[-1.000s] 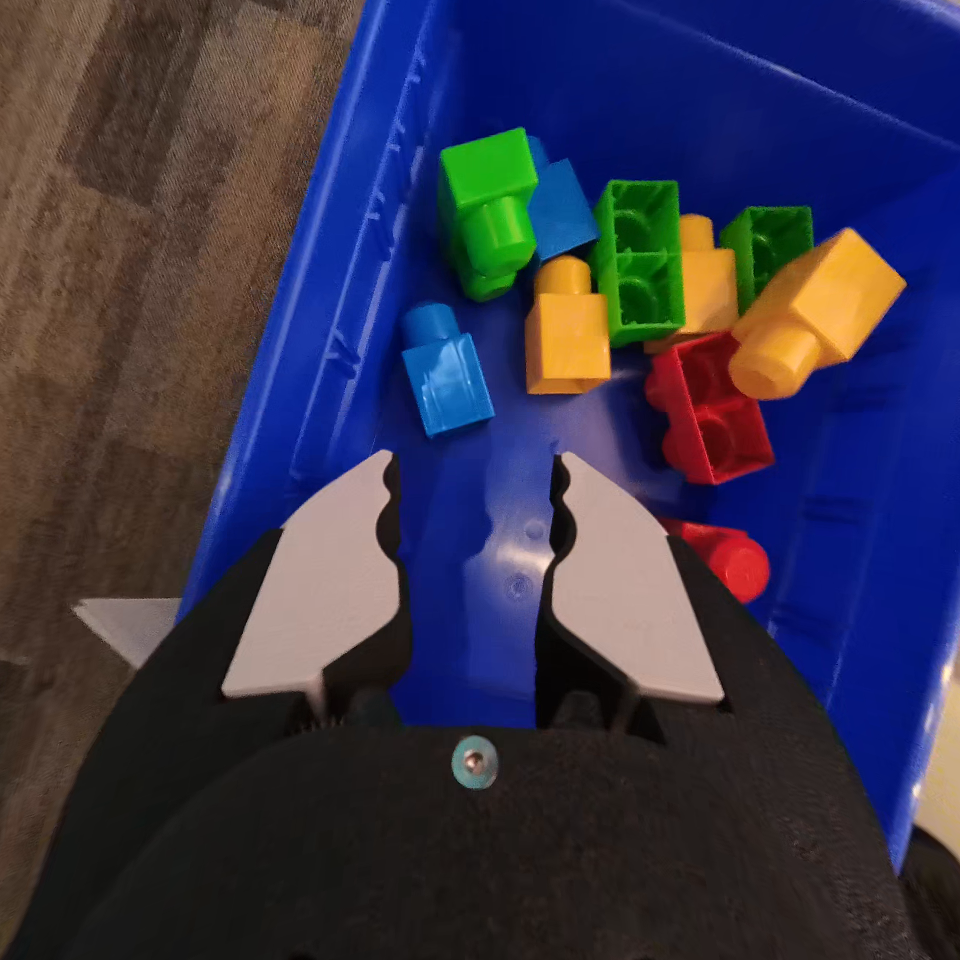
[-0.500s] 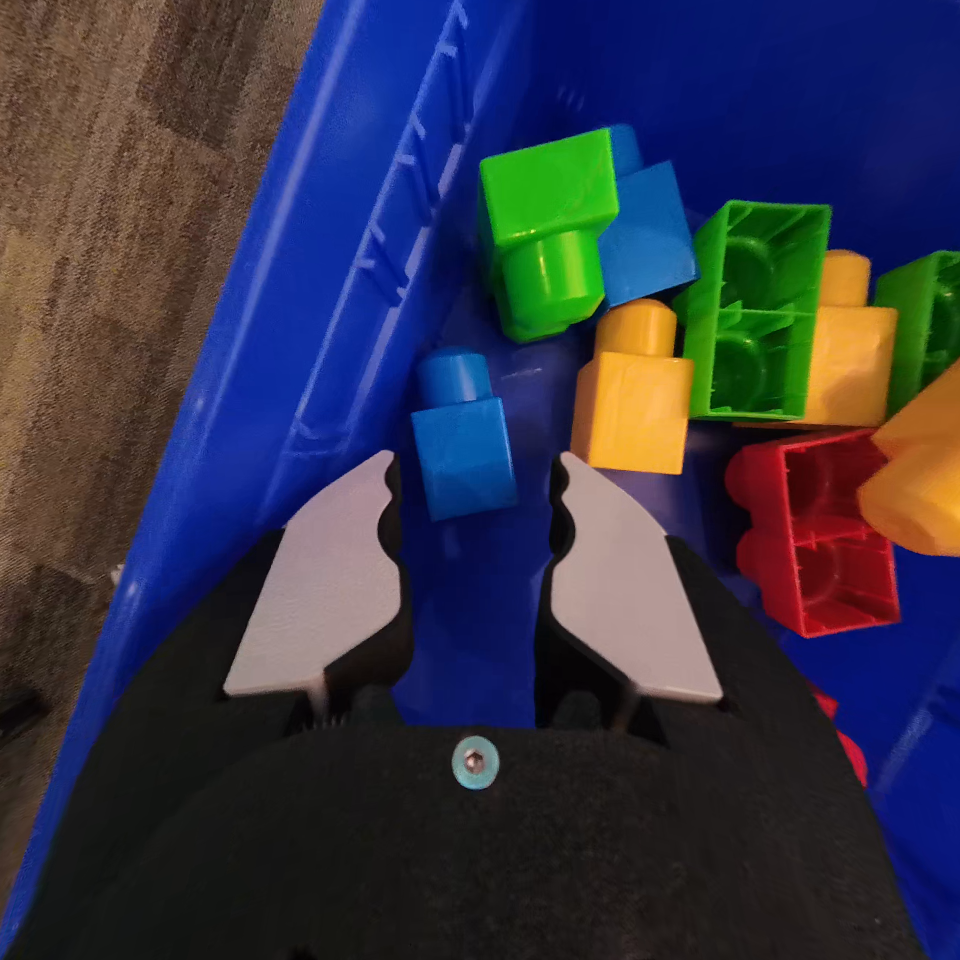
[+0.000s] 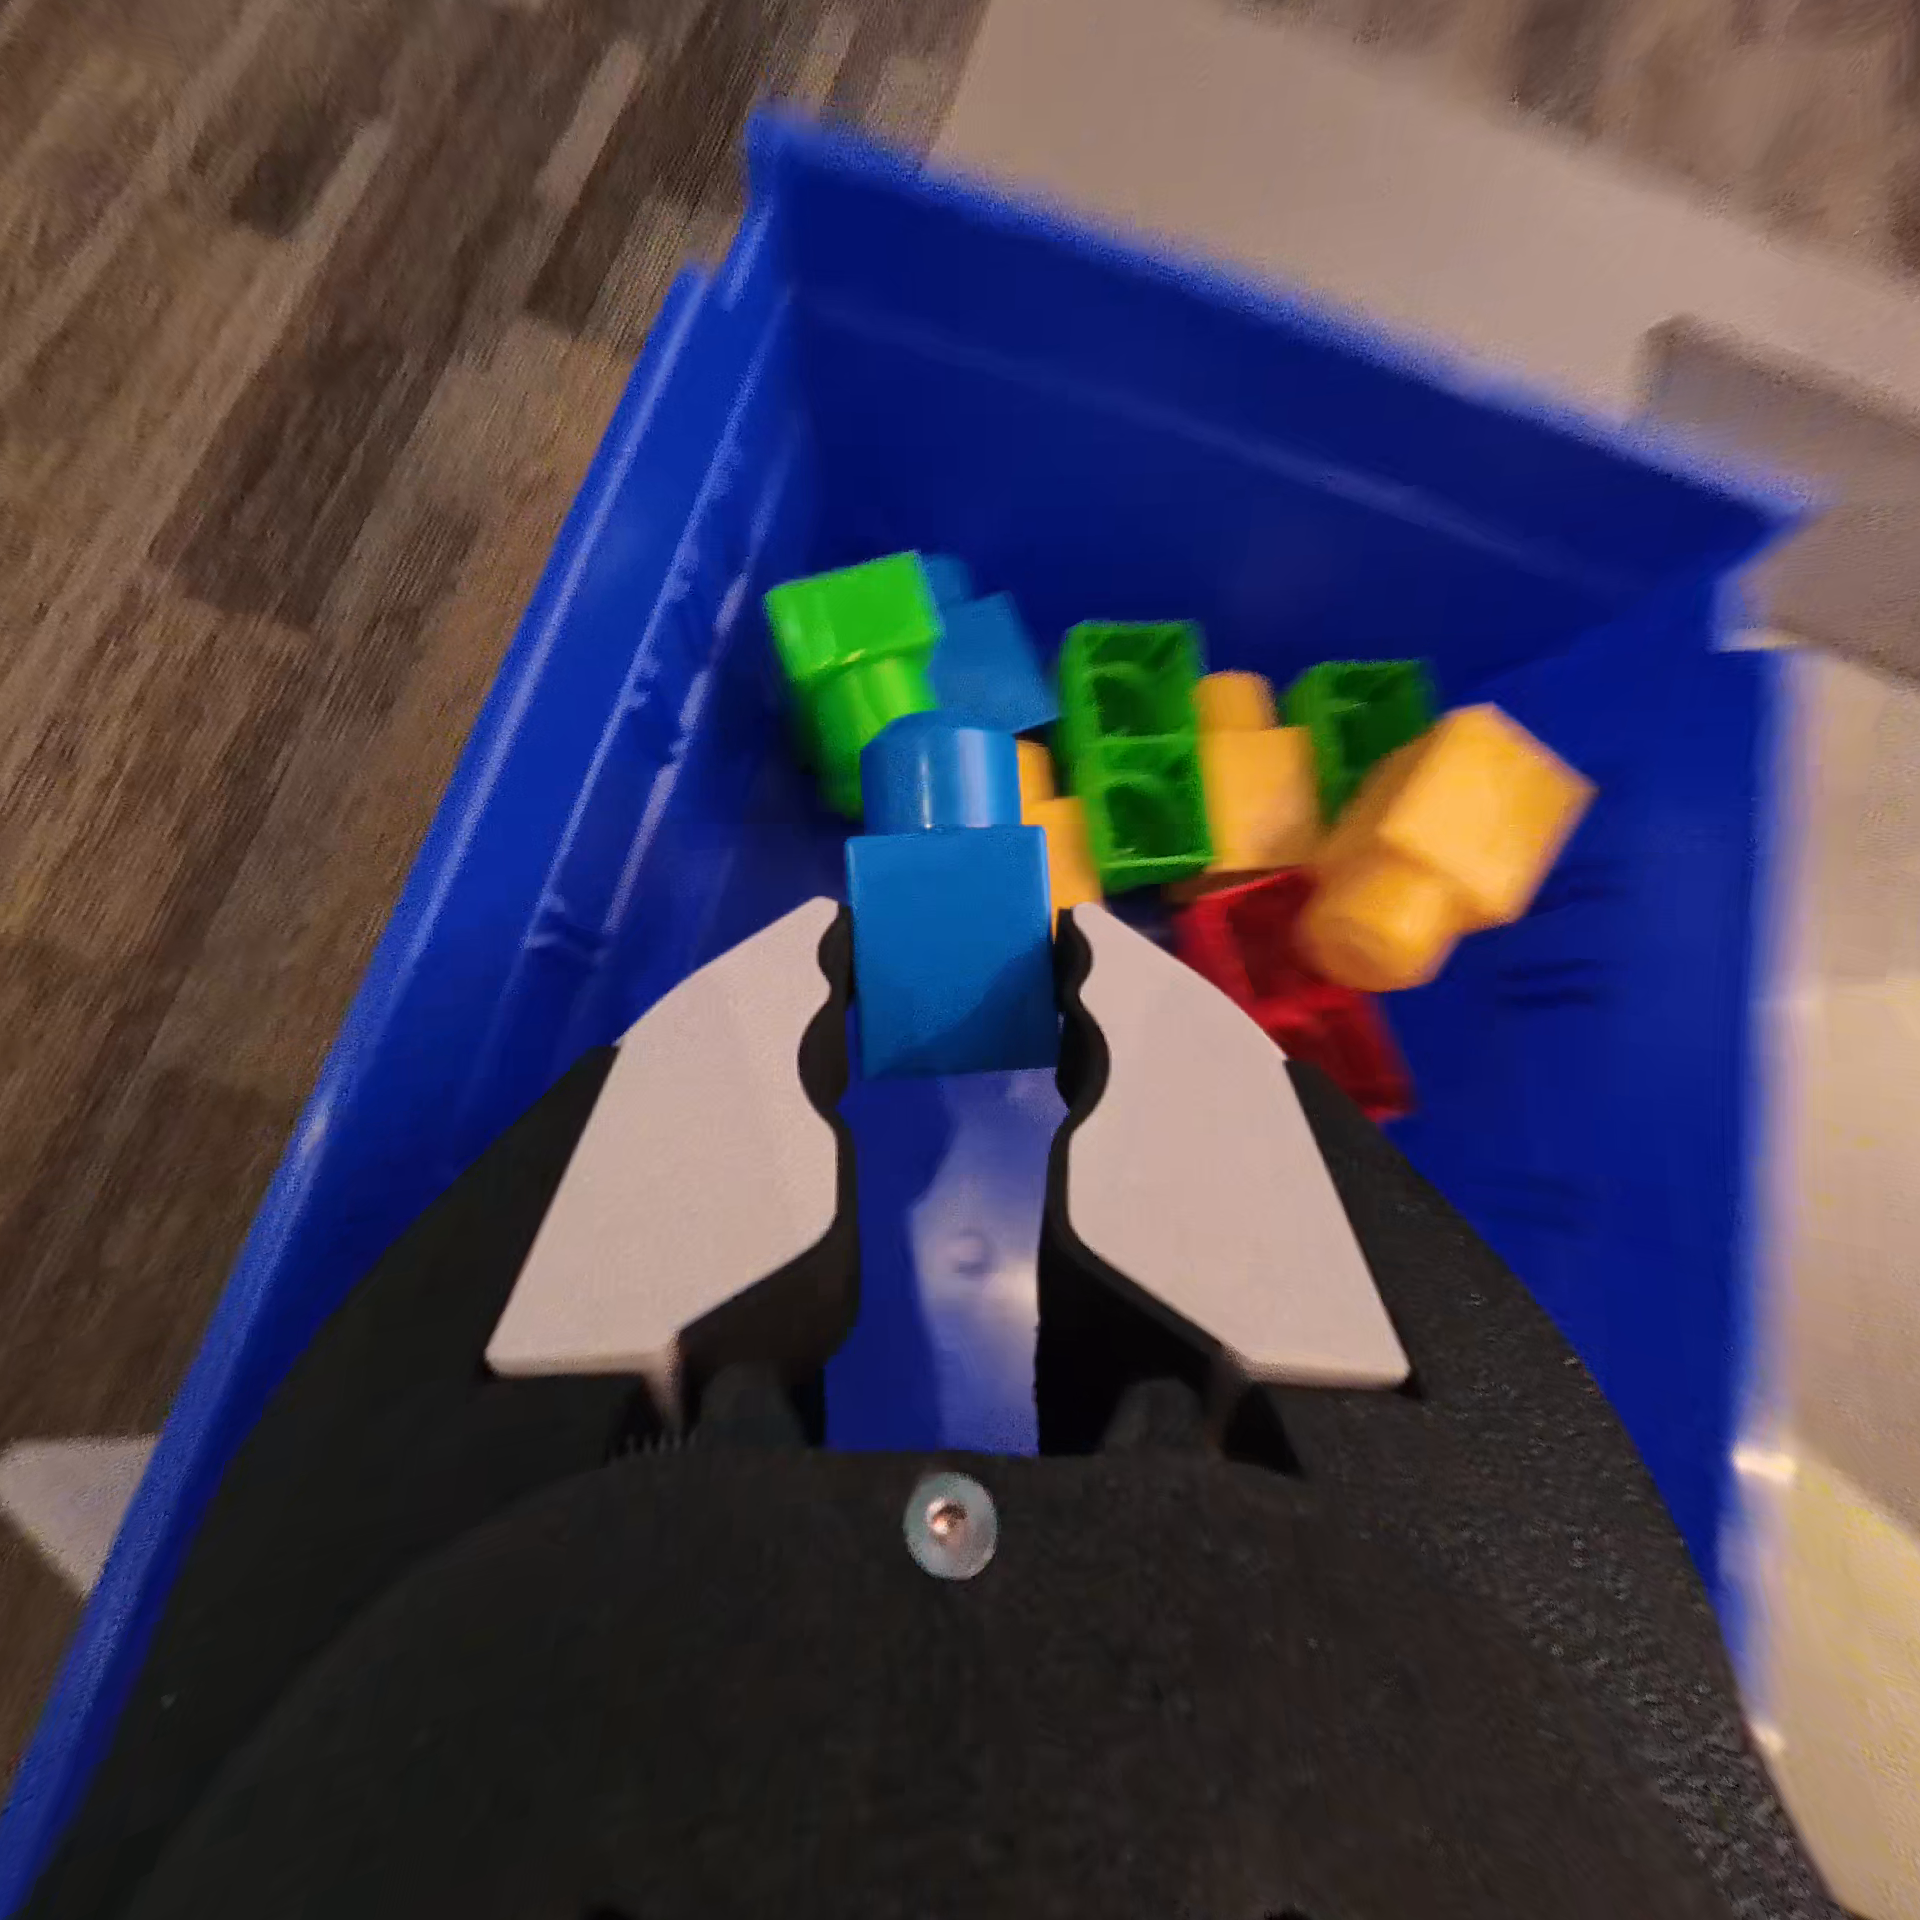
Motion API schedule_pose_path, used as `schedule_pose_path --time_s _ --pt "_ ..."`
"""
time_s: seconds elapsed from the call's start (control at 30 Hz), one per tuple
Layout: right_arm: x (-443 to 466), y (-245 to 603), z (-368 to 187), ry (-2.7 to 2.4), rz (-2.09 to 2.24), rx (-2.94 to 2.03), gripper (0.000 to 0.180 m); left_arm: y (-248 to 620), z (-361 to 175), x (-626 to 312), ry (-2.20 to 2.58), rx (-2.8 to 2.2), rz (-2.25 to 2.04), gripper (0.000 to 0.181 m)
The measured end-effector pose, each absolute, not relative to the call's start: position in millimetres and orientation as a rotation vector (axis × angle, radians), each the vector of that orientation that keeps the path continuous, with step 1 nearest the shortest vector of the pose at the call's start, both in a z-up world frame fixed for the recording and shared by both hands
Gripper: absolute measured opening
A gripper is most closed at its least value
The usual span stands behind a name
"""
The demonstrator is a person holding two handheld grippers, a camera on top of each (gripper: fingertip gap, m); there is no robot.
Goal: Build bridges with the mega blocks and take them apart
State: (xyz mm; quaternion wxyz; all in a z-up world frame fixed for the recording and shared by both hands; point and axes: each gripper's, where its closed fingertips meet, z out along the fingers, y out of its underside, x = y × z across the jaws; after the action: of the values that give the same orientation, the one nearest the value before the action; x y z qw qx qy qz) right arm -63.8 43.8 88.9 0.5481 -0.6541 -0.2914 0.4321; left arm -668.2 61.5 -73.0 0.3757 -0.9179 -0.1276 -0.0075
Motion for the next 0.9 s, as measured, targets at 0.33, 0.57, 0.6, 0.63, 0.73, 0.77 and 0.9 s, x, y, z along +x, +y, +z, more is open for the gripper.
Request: schedule_pose_path --time_s 0.33,0.57,0.6,0.63,0.73,0.77,0.9 --pt "-63 45 88 -0.687 0.984 -1.562 0.064 26 -11 -357 0.681 -2.211 -0.383 0.037" --pt "-60 42 89 -0.686 1.001 -1.552 0.063 20 -108 -300 0.971 -2.384 -0.311 0.037" --pt "-60 42 89 -0.684 1.004 -1.552 0.063 21 -111 -299 0.97 -2.389 -0.31 0.037" --pt "-60 43 89 -0.685 1.007 -1.552 0.063 23 -113 -299 0.961 -2.394 -0.313 0.037" --pt "-59 44 88 -0.685 1.007 -1.556 0.063 26 -115 -297 0.922 -2.4 -0.367 0.037" --pt "-59 44 88 -0.686 1.005 -1.559 0.063 26 -117 -296 0.912 -2.416 -0.39 0.037" --pt "-58 44 85 -0.691 0.996 -1.57 0.064 26 -131 -298 0.889 -2.468 -0.428 0.037"
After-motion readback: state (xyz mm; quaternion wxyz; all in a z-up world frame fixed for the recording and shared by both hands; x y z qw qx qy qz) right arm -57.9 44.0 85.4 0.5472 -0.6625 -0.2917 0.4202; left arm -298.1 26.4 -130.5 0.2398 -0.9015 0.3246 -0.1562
